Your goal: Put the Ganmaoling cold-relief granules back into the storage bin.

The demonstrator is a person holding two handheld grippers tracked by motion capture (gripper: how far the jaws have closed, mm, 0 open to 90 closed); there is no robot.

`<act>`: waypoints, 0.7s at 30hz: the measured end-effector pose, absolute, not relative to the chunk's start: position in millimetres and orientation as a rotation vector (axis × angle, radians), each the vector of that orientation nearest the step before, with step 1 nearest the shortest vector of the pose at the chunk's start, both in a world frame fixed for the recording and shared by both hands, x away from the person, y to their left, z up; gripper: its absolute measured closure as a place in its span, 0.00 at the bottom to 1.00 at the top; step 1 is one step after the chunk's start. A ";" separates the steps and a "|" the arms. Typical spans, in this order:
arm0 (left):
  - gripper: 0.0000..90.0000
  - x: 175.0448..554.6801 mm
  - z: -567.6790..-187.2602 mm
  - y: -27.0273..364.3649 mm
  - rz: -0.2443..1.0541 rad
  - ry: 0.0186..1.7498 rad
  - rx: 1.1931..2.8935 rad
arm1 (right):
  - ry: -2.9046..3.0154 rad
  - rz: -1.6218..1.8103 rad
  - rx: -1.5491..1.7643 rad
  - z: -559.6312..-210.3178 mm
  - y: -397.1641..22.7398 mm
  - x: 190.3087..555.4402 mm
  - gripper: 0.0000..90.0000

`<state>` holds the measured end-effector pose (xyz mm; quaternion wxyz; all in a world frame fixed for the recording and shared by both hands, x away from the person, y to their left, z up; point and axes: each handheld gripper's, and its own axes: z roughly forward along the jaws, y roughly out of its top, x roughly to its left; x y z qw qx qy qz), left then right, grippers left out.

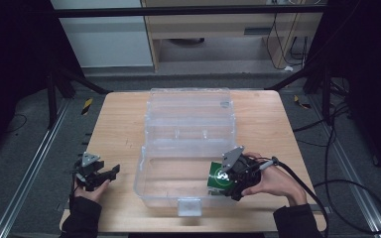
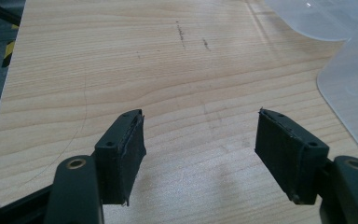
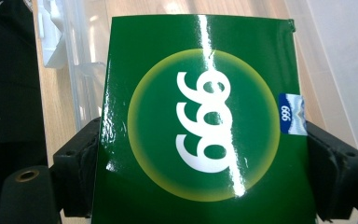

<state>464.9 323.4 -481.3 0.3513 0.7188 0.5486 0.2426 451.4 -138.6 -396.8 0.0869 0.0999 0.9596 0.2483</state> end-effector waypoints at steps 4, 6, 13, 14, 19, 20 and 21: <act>0.36 464.6 -480.9 323.1 0.630 1.419 1.863 | 2.865 0.749 0.292 -397.4 -138.8 452.7 0.16; 0.36 464.6 -481.0 323.3 0.629 1.419 1.860 | 2.871 0.748 0.294 -397.6 -138.9 453.5 0.16; 0.36 464.7 -481.1 323.3 0.628 1.419 1.862 | 2.854 0.761 0.307 -394.0 -143.0 455.0 0.17; 0.36 464.8 -481.2 323.3 0.628 1.419 1.862 | 2.847 0.771 0.310 -392.9 -144.1 454.9 0.17; 0.36 464.7 -481.2 323.3 0.626 1.420 1.862 | 2.799 0.855 0.359 -381.8 -150.7 450.8 0.16; 0.36 464.7 -481.2 323.3 0.626 1.419 1.862 | 2.785 0.869 0.374 -379.0 -153.0 449.7 0.16; 0.36 464.6 -481.1 323.3 0.625 1.419 1.862 | 2.768 0.876 0.392 -376.1 -155.8 448.6 0.15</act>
